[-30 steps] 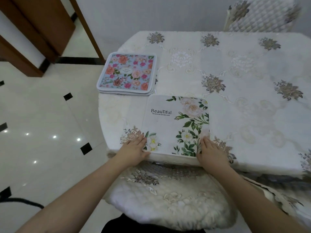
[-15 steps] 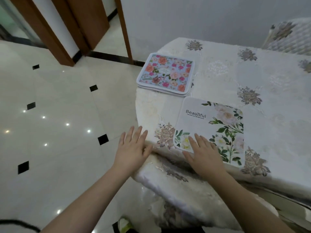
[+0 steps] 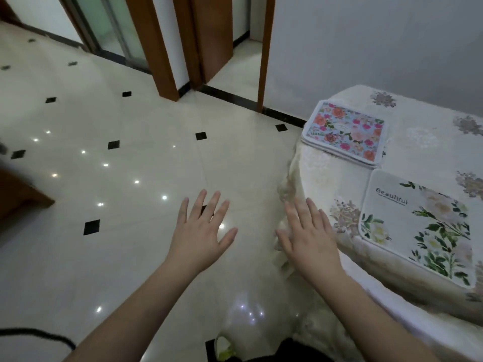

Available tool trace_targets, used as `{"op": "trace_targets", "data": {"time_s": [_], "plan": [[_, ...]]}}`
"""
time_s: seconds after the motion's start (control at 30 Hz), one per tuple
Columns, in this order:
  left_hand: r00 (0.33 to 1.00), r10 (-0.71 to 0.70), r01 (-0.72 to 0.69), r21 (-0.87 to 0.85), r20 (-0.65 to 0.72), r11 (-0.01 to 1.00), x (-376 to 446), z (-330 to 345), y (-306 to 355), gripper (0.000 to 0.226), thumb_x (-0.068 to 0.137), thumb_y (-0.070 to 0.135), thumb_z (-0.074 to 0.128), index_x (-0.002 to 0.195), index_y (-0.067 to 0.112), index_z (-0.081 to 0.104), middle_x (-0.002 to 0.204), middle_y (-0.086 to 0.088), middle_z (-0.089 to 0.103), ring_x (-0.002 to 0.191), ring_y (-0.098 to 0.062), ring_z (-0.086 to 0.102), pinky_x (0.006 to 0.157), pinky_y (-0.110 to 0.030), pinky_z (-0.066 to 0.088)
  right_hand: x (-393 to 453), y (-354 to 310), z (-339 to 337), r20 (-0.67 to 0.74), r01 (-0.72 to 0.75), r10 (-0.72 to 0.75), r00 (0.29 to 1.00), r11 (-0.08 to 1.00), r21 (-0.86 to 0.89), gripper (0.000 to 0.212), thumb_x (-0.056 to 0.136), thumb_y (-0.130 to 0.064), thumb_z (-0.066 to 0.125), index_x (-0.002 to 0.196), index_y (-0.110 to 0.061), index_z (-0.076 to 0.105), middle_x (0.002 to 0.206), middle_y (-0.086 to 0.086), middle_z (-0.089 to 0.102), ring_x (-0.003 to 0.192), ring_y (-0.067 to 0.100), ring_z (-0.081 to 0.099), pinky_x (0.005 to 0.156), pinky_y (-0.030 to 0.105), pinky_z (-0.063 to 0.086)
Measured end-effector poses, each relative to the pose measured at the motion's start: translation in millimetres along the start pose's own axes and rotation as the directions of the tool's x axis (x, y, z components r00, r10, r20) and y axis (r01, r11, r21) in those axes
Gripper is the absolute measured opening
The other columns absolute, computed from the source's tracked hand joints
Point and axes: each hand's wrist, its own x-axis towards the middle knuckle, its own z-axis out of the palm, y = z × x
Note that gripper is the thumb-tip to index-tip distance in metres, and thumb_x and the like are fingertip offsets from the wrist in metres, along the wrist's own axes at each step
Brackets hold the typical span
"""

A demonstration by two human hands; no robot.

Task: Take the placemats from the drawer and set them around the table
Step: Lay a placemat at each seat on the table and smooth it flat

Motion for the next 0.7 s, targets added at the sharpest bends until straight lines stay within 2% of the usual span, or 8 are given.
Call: {"op": "trace_targets", "data": {"time_s": [0.07,0.2,0.33,0.6,0.7], "plan": [[0.999,-0.043,0.043,-0.001,-0.004,0.999,-8.3,-4.1,-26.7,0.081,0.087,0.069,-0.005,0.158,0.034,0.013,0.167,0.006,0.006,0.154,-0.022,-0.006,0.121,-0.048,-0.012,6.1,-27.9,0.5,-0.001,0.055,-0.055,0.998,0.998,0.002,0.064,0.094,-0.049,0.033,0.143,-0.012,0.051,0.148,0.012,0.048,0.138,0.034,0.043,0.113,0.047,0.031],[0.988,-0.153,0.153,-0.018,-0.018,0.988,-21.0,-5.7,-66.0,0.083,0.083,0.069,-0.012,0.158,0.036,0.003,0.167,0.009,-0.002,0.153,-0.020,-0.011,0.121,-0.047,-0.012,18.9,-65.0,2.2,0.021,0.153,-0.152,0.988,0.987,-0.046,0.063,0.093,-0.048,0.034,0.141,-0.013,0.053,0.149,0.011,0.048,0.138,0.034,0.044,0.113,0.047,0.032],[0.979,-0.197,0.193,-0.072,-0.050,0.979,-19.4,-8.3,-82.9,0.081,0.087,0.067,-0.006,0.159,0.033,0.009,0.167,0.009,0.005,0.154,-0.019,-0.006,0.121,-0.047,-0.012,33.7,-82.8,8.0,0.068,0.228,-0.223,0.972,0.969,-0.092,0.062,0.093,-0.046,0.032,0.144,-0.015,0.050,0.153,0.010,0.043,0.140,0.034,0.041,0.113,0.049,0.032],[0.987,-0.129,0.120,-0.100,-0.091,0.988,42.8,-8.3,-83.3,0.070,0.095,0.063,0.007,0.158,0.035,0.001,0.167,0.006,0.008,0.154,-0.021,-0.005,0.120,-0.046,-0.014,81.8,-78.2,22.0,0.119,0.172,-0.166,0.979,0.984,-0.041,0.065,0.095,-0.052,0.028,0.147,-0.017,0.046,0.155,0.010,0.040,0.142,0.034,0.038,0.114,0.051,0.032],[0.994,-0.090,0.086,-0.071,-0.054,0.994,84.7,-8.5,-84.7,0.072,0.092,0.066,0.002,0.157,0.035,-0.002,0.167,0.007,0.001,0.153,-0.019,-0.013,0.120,-0.045,-0.018,113.4,-64.6,25.8,0.090,0.151,-0.149,0.985,0.988,-0.016,0.064,0.096,-0.051,0.029,0.146,-0.017,0.047,0.154,0.010,0.041,0.141,0.035,0.039,0.113,0.052,0.034]]}}
